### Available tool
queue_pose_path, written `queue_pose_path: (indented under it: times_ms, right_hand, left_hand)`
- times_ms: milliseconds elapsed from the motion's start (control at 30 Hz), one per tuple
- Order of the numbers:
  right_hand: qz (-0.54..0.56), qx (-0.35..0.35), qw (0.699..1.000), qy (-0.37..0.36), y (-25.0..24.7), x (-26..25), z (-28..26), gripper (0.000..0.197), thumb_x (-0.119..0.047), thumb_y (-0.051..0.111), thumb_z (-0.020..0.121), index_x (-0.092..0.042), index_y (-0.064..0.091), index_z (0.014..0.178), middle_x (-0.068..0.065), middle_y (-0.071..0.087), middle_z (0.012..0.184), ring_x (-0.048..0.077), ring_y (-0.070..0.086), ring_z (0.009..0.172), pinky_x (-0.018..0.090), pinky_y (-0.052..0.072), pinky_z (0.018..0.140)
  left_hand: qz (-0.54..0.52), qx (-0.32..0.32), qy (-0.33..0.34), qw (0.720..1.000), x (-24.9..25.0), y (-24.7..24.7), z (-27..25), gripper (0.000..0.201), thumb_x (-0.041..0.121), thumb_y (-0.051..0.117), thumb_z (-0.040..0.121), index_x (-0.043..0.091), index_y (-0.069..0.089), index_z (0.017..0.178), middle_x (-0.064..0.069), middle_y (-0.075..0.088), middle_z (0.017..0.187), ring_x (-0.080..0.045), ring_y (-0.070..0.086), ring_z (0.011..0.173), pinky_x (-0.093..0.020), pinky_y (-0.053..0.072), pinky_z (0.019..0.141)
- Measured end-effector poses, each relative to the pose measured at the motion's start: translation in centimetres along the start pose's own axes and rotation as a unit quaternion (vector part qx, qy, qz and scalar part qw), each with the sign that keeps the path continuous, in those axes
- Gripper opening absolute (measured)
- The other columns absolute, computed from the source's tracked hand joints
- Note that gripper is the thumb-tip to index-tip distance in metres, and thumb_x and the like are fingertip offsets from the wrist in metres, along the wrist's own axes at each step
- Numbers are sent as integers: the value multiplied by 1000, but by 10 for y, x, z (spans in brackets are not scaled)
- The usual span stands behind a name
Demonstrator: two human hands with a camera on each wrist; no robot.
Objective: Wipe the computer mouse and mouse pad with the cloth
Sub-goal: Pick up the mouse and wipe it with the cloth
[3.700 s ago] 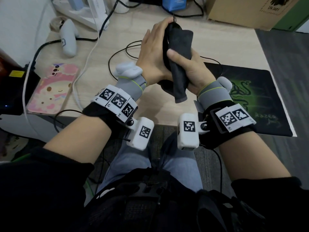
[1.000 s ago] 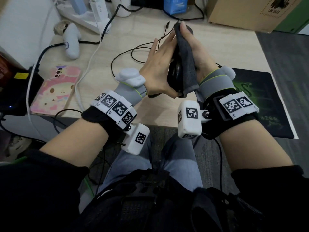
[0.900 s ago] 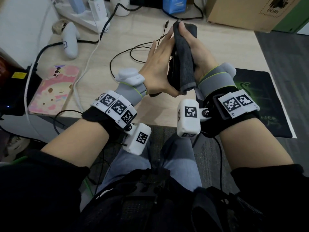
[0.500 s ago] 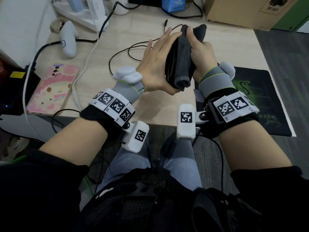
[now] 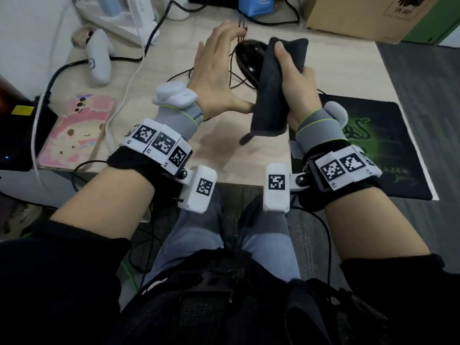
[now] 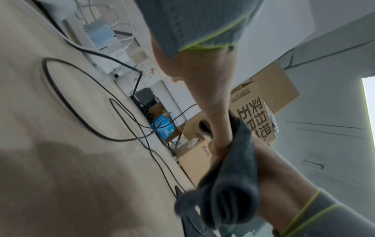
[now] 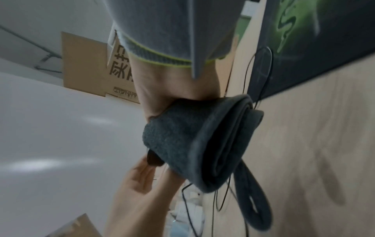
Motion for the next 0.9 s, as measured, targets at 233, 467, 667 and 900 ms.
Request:
queue_pose_path:
  times_ms: [233, 467, 667, 900]
  right_hand:
    - [-99, 46, 992, -58, -2, 1, 3, 40, -37, 66, 84, -19, 45, 55, -5, 50, 60, 12, 52, 62, 25, 45, 61]
    - [-73, 51, 989, -121, 4, 7, -6, 37, -43, 80, 57, -23, 66, 85, 0, 73, 86, 17, 70, 86, 38, 58, 80]
    - [-113, 152, 978, -83, -12, 4, 6, 39, -42, 75, 68, -17, 50, 52, -3, 53, 57, 17, 53, 63, 42, 55, 71]
    - [-149, 78, 985, -29, -11, 10, 11, 36, -53, 68, 70, -20, 58, 61, 3, 66, 79, 25, 67, 89, 42, 54, 88]
  left_hand:
    - [126, -97, -20, 987, 13, 2, 10, 58, 64, 60, 46, 20, 59, 83, 1, 64, 78, -29, 61, 80, -31, 45, 72]
    - [197, -45, -104, 974, 20, 9, 6, 43, 38, 48, 60, 8, 63, 87, -11, 57, 75, -36, 52, 71, -32, 38, 62]
    - [116, -67, -89, 987, 19, 14, -7, 60, 55, 65, 51, 19, 65, 98, -8, 70, 90, -33, 62, 86, -33, 47, 71]
    - [124, -56, -79, 988, 16, 11, -5, 63, 56, 73, 54, 25, 60, 107, 0, 70, 101, -29, 63, 95, -37, 50, 79]
Point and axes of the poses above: each hand's wrist, its own z-axis towards the middle knuckle, its own y-axis out of the palm, x = y × z, the point moved 4 cm from there along z, towards the middle knuckle
